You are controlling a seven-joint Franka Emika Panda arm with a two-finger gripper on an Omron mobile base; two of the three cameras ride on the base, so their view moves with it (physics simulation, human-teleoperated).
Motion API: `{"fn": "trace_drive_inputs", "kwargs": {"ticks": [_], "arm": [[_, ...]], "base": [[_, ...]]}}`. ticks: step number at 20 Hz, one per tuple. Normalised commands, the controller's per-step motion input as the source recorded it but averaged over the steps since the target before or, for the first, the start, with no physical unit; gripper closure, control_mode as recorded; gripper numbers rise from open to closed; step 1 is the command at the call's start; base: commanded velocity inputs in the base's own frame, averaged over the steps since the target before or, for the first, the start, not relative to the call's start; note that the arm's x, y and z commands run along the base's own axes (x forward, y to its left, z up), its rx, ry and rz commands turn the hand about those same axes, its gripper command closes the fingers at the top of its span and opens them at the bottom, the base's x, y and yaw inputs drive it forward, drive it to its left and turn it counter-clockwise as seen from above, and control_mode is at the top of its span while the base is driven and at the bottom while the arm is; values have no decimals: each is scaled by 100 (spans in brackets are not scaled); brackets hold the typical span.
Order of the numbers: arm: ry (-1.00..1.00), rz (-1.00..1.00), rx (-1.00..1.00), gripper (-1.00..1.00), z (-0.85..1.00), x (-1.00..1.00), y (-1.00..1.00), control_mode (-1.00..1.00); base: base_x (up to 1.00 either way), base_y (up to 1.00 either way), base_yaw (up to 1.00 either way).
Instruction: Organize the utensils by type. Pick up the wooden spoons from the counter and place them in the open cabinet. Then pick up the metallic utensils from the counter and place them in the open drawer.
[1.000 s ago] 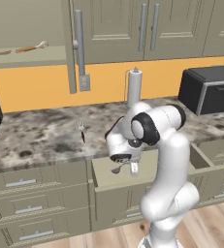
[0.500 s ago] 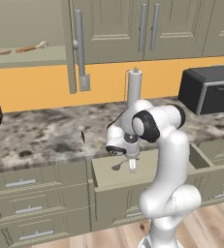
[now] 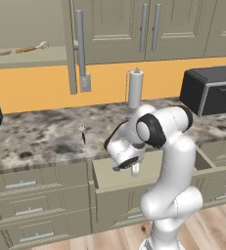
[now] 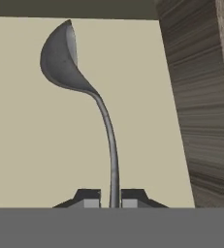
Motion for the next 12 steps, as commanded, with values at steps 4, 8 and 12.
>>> {"fn": "trace_drive_inputs", "kwargs": {"ticks": [4,8,12], "arm": [[-22,0,4,100,-100,-100,0,-100],[-15,0,0,100,-100,-80,1,-100],[-1,0,0,100,-100,-18,9,-100]], "base": [[0,0,0],[0,0,0],[0,0,0]]}}
